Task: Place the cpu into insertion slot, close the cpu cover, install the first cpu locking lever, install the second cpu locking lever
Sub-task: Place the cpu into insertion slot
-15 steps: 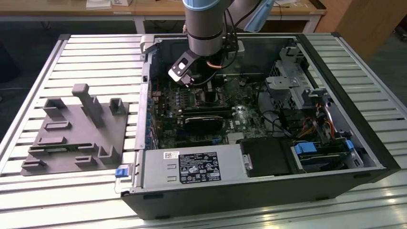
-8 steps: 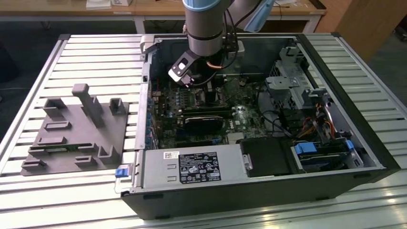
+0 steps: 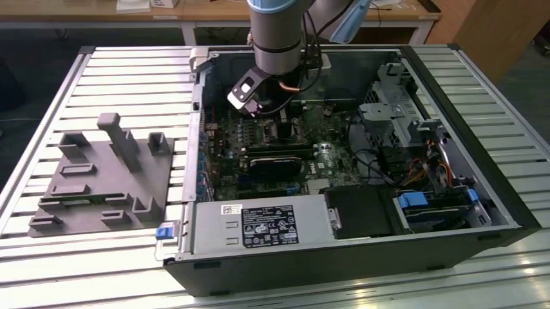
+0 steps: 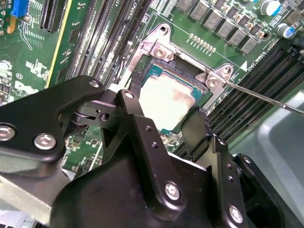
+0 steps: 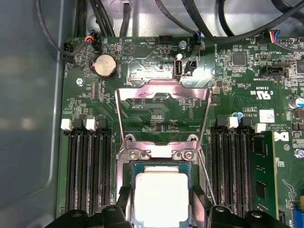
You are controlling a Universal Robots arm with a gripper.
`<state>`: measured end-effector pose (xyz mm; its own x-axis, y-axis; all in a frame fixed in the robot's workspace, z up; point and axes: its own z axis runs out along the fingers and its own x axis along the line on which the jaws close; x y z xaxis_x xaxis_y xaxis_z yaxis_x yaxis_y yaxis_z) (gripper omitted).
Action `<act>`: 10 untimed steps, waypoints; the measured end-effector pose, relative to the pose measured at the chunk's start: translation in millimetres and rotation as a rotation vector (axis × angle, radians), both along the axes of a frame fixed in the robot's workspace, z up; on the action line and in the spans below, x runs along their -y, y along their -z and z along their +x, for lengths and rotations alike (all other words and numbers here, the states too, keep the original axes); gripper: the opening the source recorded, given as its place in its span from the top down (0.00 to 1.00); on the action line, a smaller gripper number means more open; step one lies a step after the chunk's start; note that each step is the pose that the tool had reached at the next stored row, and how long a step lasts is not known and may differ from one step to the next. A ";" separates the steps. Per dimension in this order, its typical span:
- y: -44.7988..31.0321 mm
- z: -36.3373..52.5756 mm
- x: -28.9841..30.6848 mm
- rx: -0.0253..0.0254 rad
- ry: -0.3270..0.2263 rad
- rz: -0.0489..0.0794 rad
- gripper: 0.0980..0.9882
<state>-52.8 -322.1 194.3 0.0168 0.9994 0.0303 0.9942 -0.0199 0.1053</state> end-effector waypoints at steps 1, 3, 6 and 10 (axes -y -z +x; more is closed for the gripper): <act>0.0 0.0 0.0 0.0001 0.000 0.000 0.42; -0.2 0.3 0.0 -0.0001 0.000 0.000 0.42; -0.2 1.9 0.1 -0.0002 0.000 0.000 0.42; -0.2 2.4 0.0 -0.0001 0.000 0.000 0.42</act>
